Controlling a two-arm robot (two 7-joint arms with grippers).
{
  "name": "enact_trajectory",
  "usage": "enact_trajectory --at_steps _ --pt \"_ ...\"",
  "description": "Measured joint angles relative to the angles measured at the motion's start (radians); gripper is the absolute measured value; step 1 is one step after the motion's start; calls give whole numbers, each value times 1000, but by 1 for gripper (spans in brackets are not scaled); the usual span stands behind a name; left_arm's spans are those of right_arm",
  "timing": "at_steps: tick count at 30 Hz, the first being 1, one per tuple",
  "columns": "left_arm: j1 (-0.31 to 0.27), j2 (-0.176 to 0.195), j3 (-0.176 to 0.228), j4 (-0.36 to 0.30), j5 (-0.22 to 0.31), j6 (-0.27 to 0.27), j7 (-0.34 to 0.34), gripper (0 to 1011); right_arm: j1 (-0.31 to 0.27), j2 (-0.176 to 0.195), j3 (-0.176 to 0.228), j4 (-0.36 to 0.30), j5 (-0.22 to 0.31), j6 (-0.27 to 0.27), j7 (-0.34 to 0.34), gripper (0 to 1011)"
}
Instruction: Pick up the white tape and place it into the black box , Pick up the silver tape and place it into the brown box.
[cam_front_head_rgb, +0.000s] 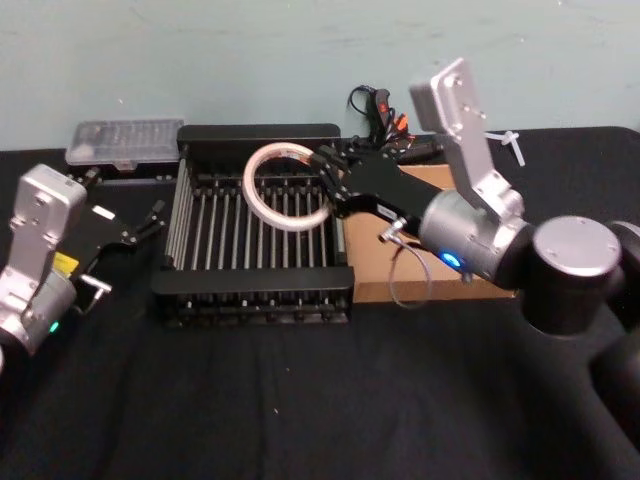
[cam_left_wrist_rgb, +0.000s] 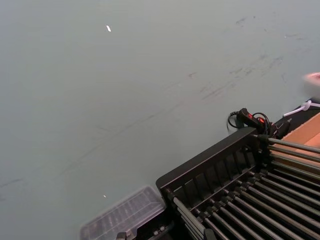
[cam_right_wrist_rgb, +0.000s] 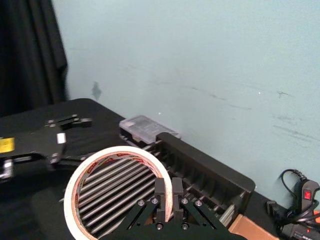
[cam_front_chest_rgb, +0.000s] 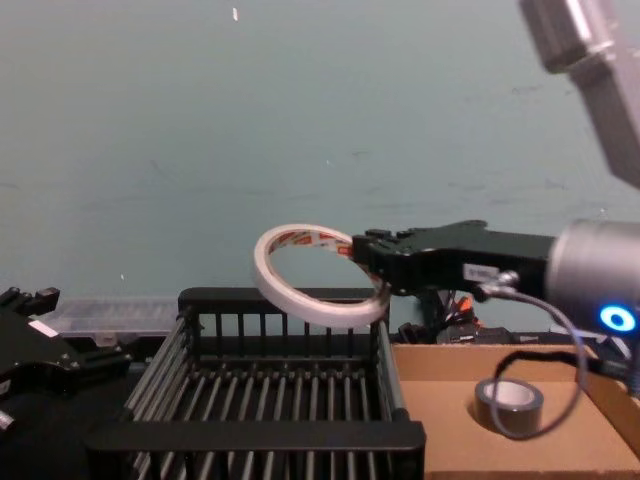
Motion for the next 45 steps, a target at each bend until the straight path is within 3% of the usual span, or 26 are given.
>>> enact_trajectory --at_steps 9,15,19,24,36,45 --pt "0 0 0 0 0 0 0 1001 138 -123 -41 232 -85 -14 -60 90" --pt "0 0 0 0 0 0 0 1001 193 -177 -54 362 -126 -23 -81 90" --pt "0 0 0 0 0 0 0 1001 210 -195 -56 416 -146 -24 -91 90" --pt "0 0 0 0 0 0 0 1001 218 -207 -56 452 -166 -25 -99 90" --pt "0 0 0 0 0 0 0 1001 217 -204 -55 445 -164 -25 -98 97" --pt "0 0 0 0 0 0 0 1001 216 -203 -55 442 -161 -25 -97 321"
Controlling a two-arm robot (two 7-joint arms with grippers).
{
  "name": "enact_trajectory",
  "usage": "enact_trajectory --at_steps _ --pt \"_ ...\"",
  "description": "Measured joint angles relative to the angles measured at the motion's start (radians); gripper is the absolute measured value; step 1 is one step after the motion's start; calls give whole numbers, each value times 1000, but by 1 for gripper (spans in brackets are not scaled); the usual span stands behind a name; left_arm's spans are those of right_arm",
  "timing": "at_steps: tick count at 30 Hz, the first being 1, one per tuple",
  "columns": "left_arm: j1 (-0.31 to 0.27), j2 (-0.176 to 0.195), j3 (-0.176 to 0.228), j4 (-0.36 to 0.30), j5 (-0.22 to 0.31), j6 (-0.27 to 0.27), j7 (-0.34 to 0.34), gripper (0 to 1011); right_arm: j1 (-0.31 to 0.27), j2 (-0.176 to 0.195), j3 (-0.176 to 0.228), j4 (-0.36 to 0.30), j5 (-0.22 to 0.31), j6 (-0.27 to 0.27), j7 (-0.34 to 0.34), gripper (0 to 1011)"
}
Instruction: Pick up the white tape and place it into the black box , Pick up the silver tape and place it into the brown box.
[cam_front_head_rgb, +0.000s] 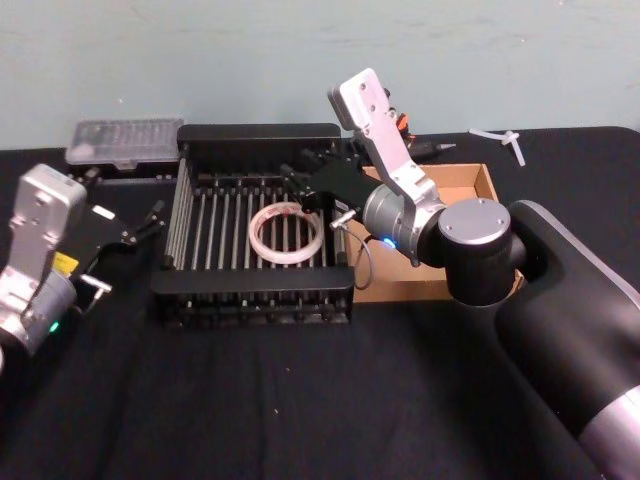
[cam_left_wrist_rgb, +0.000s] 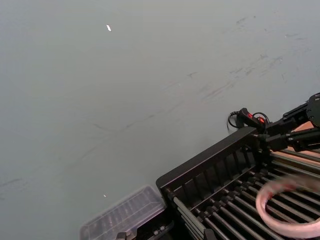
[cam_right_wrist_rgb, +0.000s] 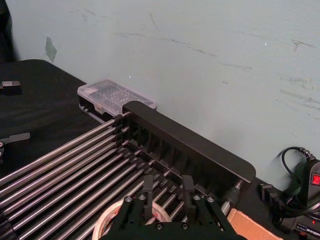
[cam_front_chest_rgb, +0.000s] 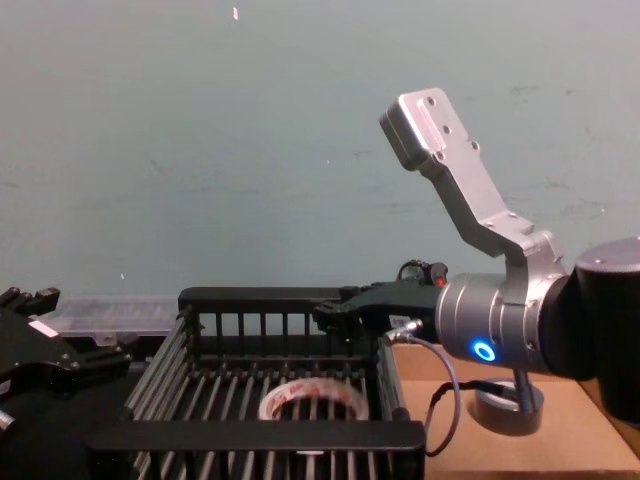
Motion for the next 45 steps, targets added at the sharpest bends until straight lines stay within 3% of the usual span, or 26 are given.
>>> enact_trajectory --at_steps 12,23,28,35,42,45 --pt "0 0 0 0 0 0 0 1001 -1 1 0 -2 1 1 1 732" --pt "0 0 0 0 0 0 0 1001 -1 1 0 -3 2 1 2 1002" --pt "0 0 0 0 0 0 0 1001 -14 5 13 -29 2 4 14 1002" --pt "0 0 0 0 0 0 0 1001 -57 31 52 -125 12 19 34 1002" --pt "0 0 0 0 0 0 0 1001 -129 83 116 -264 49 24 45 1002" --pt "0 0 0 0 0 0 0 1001 -184 117 165 -344 81 5 45 1002"
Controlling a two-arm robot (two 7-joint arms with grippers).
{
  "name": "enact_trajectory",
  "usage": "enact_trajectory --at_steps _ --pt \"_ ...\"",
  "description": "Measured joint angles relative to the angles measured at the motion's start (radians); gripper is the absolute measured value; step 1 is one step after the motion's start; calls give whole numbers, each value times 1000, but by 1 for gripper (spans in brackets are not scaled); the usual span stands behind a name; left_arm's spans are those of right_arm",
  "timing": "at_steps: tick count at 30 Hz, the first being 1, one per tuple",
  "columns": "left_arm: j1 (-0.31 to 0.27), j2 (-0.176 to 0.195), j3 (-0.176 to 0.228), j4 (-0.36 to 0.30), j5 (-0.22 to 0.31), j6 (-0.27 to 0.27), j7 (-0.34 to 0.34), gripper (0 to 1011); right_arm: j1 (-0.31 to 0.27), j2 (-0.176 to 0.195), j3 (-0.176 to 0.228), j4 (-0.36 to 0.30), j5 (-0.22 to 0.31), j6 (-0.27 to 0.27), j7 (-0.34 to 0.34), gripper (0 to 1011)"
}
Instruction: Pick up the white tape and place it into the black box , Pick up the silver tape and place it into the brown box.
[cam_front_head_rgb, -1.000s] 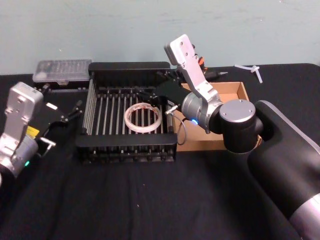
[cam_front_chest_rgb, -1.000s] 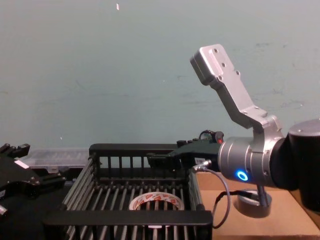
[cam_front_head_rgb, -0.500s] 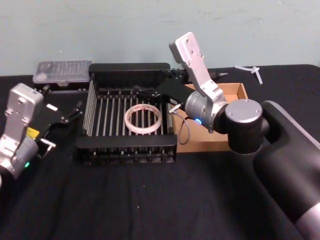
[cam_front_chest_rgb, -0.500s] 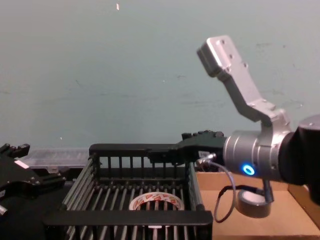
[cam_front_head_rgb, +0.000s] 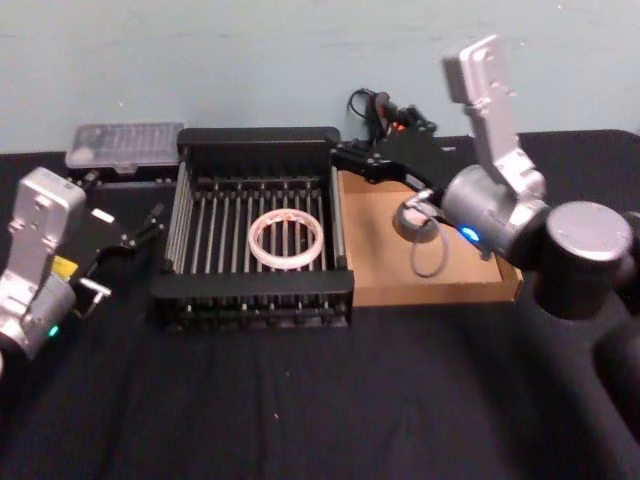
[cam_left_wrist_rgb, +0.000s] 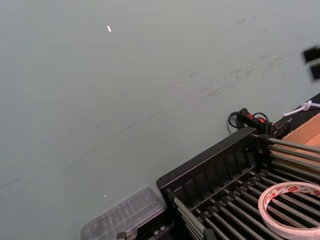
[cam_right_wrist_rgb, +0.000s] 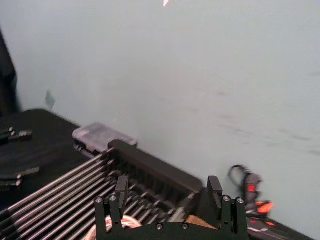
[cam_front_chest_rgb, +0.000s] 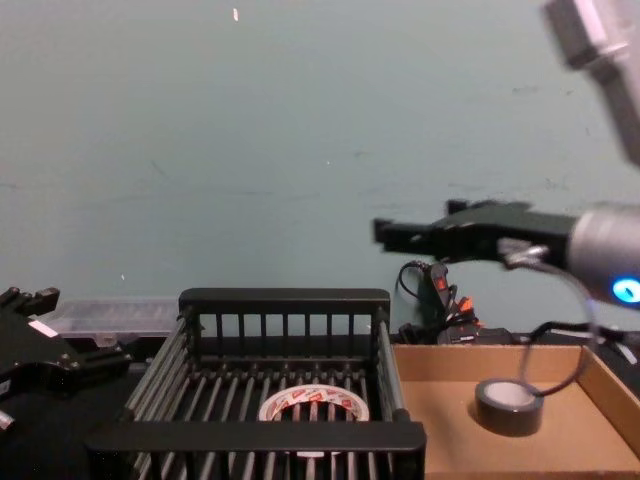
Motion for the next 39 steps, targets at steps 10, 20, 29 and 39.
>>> enact_trajectory --at_steps 10,20,29,39 --pt "0 0 0 0 0 0 0 1001 -128 54 107 -109 45 -80 -49 1002" --pt "0 0 0 0 0 0 0 1001 -249 66 169 -123 18 -175 -108 1002" --pt "0 0 0 0 0 0 0 1001 -314 52 183 -77 -50 -210 -141 1002" --pt "0 0 0 0 0 0 0 1001 -308 37 177 -32 -97 -199 -147 1002"
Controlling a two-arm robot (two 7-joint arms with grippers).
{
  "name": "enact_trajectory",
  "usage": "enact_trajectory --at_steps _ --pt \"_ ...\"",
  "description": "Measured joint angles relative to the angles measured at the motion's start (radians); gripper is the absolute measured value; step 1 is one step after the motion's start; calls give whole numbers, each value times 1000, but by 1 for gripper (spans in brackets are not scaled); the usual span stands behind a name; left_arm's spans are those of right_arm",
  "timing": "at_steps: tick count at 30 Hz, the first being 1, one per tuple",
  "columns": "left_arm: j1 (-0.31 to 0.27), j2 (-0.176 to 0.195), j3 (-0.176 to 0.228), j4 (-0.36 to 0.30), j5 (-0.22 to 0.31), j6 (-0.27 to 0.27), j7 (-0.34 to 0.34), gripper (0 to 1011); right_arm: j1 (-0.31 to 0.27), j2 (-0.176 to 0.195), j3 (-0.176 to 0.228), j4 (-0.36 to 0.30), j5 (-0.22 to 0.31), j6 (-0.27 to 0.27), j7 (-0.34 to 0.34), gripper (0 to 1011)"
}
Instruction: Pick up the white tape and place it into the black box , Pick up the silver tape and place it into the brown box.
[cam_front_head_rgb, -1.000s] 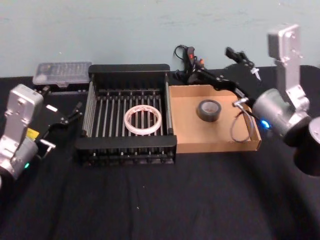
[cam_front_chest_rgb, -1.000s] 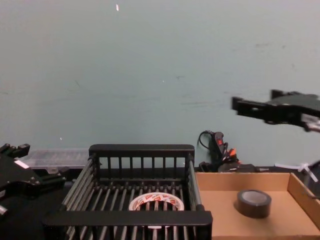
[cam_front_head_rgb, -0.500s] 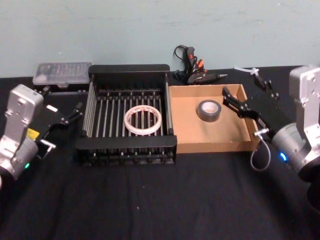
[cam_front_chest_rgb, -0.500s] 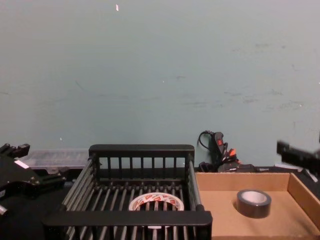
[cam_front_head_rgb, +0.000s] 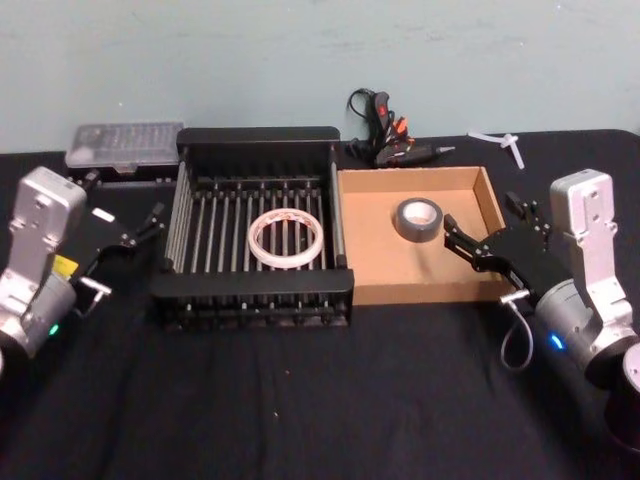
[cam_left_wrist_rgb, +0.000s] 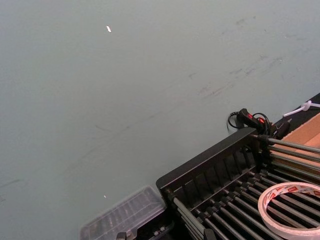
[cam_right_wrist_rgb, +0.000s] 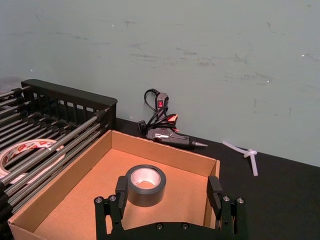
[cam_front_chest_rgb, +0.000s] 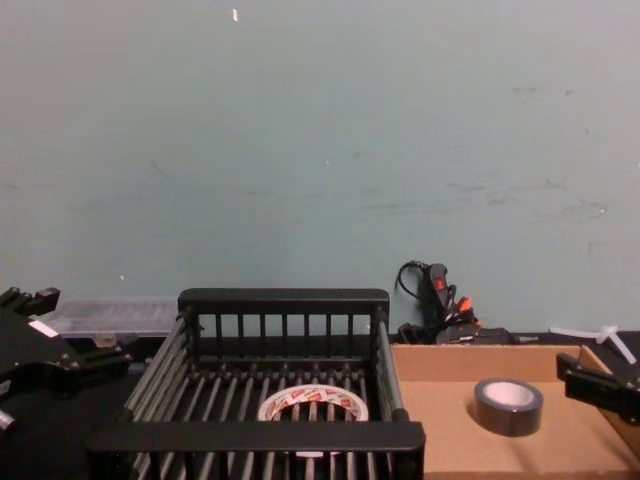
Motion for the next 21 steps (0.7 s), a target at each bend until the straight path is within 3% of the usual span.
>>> enact_trajectory --at_steps 21 --pt "0 0 0 0 0 0 0 1001 -2 3 1 -7 7 0 0 1002"
